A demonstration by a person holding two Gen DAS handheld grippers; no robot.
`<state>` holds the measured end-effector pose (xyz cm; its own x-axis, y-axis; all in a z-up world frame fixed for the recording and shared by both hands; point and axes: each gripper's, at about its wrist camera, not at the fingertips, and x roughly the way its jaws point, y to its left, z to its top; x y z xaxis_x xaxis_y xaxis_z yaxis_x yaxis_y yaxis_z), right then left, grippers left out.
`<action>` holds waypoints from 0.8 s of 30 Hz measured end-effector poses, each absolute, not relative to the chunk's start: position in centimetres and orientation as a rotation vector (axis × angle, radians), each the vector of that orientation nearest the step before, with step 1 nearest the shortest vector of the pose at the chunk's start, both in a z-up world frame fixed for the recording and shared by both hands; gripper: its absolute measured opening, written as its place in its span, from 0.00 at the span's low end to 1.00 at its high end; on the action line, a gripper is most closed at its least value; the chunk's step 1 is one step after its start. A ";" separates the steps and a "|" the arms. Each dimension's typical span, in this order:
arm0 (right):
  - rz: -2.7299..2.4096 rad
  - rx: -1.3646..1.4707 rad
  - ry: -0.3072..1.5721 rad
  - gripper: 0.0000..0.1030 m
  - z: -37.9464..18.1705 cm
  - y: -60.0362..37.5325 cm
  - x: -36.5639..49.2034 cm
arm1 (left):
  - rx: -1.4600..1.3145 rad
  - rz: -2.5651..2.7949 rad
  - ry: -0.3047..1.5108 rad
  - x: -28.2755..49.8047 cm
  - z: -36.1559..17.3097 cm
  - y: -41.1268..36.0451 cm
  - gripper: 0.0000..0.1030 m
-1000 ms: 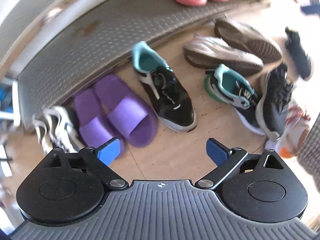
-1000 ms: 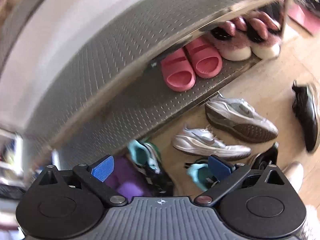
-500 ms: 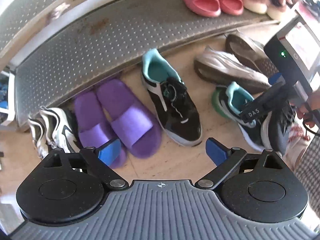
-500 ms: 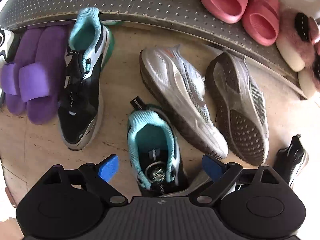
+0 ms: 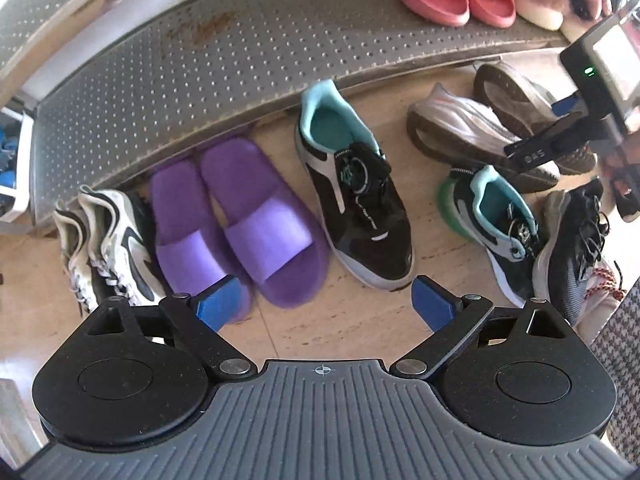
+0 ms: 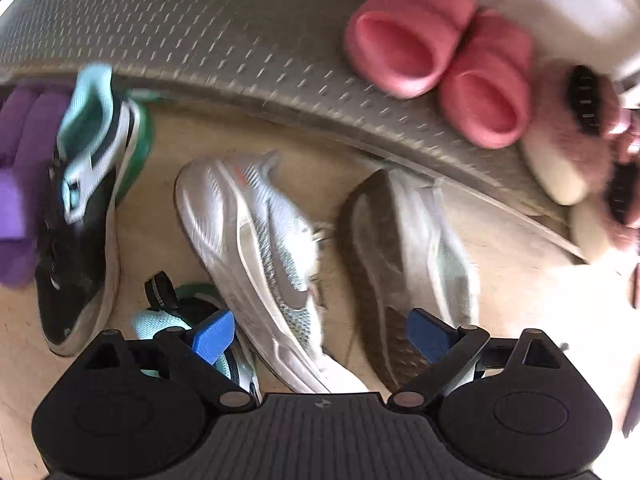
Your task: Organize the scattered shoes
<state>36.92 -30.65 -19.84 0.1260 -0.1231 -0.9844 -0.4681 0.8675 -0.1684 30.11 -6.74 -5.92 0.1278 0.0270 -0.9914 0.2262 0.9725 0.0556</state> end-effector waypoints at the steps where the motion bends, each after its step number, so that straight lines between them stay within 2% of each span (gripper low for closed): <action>1: 0.279 -0.543 1.464 0.86 -21.1 -30.4 36.7 | 0.217 -0.145 1.444 30.1 -6.1 -6.8 0.93; 3: 0.267 -0.672 1.482 0.83 -23.3 -29.6 35.8 | 0.229 -0.143 1.448 30.2 -6.5 -7.0 0.93; 4: 0.259 -0.739 1.487 0.73 -24.3 -29.2 35.2 | 0.230 -0.143 1.448 30.2 -6.5 -7.0 0.93; 5: 0.255 -0.774 1.484 0.70 -24.8 -29.0 34.9 | 0.233 -0.140 1.449 30.2 -6.6 -7.0 0.93; 6: 0.272 -0.798 1.465 0.53 -24.8 -28.4 34.4 | 0.233 -0.142 1.446 30.2 -6.6 -7.0 0.93; 7: 0.289 -0.832 1.450 0.43 -24.7 -27.7 33.9 | 0.233 -0.143 1.443 30.2 -6.5 -7.0 0.93; 9: 0.292 -0.887 1.412 0.39 -24.2 -26.7 33.4 | 0.236 -0.147 1.432 30.2 -6.2 -7.0 0.93; 12: 0.302 -1.068 1.258 0.36 -22.3 -24.9 32.0 | 0.235 -0.142 1.417 30.2 -5.8 -6.8 0.93; 16: 0.159 -1.122 1.195 0.36 -18.2 -25.6 32.7 | 0.221 -0.142 1.404 30.1 -5.2 -6.4 0.93; 19: 0.028 -1.063 1.265 0.40 -16.6 -27.6 33.6 | 0.207 -0.145 1.400 29.9 -5.0 -6.3 0.93; 20: -0.012 -1.031 1.303 0.42 -16.1 -28.4 33.9 | 0.203 -0.150 1.402 29.9 -5.0 -6.3 0.93; 22: -0.037 -0.883 1.373 0.57 -14.9 -29.9 33.9 | 0.187 -0.166 1.413 29.7 -5.1 -6.4 0.93; 24: -0.035 -0.744 1.400 0.58 -12.8 -30.4 33.6 | 0.168 -0.181 1.425 29.5 -5.2 -6.4 0.93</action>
